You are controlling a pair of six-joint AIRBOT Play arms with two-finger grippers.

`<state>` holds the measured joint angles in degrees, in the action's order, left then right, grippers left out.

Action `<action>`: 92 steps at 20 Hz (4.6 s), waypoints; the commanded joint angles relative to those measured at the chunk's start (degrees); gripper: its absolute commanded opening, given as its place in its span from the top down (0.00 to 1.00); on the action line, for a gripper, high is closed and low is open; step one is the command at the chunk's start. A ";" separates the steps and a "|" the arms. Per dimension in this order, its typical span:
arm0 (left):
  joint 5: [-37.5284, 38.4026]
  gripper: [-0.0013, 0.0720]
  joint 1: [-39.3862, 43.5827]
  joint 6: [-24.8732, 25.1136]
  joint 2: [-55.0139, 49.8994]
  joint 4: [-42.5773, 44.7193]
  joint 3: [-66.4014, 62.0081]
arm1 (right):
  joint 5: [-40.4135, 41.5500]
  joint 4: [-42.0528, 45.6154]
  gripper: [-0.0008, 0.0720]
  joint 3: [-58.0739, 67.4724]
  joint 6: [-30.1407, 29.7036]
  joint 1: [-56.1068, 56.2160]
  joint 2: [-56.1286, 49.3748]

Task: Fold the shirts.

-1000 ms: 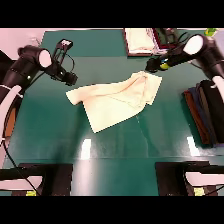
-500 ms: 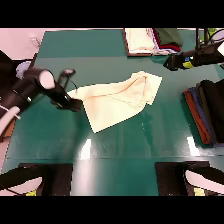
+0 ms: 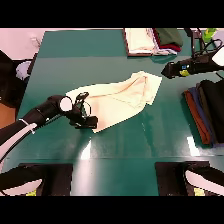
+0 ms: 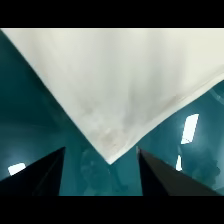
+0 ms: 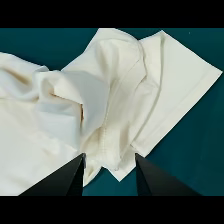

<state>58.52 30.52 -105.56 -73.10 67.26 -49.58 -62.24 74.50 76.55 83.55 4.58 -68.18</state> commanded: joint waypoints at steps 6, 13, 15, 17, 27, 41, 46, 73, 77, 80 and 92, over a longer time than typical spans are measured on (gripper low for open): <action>-4.74 0.46 0.37 2.40 -3.23 -7.39 0.48 | 0.15 -0.02 0.48 -0.20 0.00 0.11 0.07; -0.70 0.94 -6.03 5.33 2.69 3.17 -4.50 | -8.17 0.20 0.48 -0.24 -0.02 -2.73 0.07; 0.70 0.94 -11.10 5.57 6.97 6.38 -4.68 | -10.32 0.02 0.48 -1.18 -0.02 -4.79 0.09; 2.82 0.94 -15.45 5.60 10.29 9.62 -4.68 | -9.88 -0.02 0.48 -5.31 -0.02 -5.49 0.07; 7.06 0.94 -19.87 8.55 12.35 10.84 -4.74 | 0.44 -12.31 0.29 -12.52 -1.44 9.20 -12.41; 6.93 0.94 -19.87 10.45 14.86 13.07 -8.61 | 1.66 -9.70 0.96 -2.84 0.02 14.53 -18.16; 9.07 0.94 -19.87 10.56 22.97 18.08 -28.81 | -0.15 -8.46 0.96 3.72 -0.02 6.60 0.35; 12.81 0.94 -19.87 13.03 -8.79 23.17 -51.87 | -16.70 -14.32 0.97 15.47 4.04 -12.66 -8.35; 11.61 0.94 -19.87 12.90 -21.53 21.90 -51.87 | -7.61 -14.32 0.97 11.63 3.87 -12.04 -17.94; 12.72 0.69 -19.87 12.85 -23.93 21.62 -51.60 | -5.09 -14.27 0.96 11.63 0.68 -12.11 -21.94; 18.71 0.24 -19.87 9.33 -6.49 20.98 -33.18 | -15.47 5.77 0.38 2.54 -2.16 -21.16 -9.60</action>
<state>78.00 10.70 -94.06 -86.17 89.43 -91.98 -75.88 71.46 85.17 81.60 -14.39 -83.33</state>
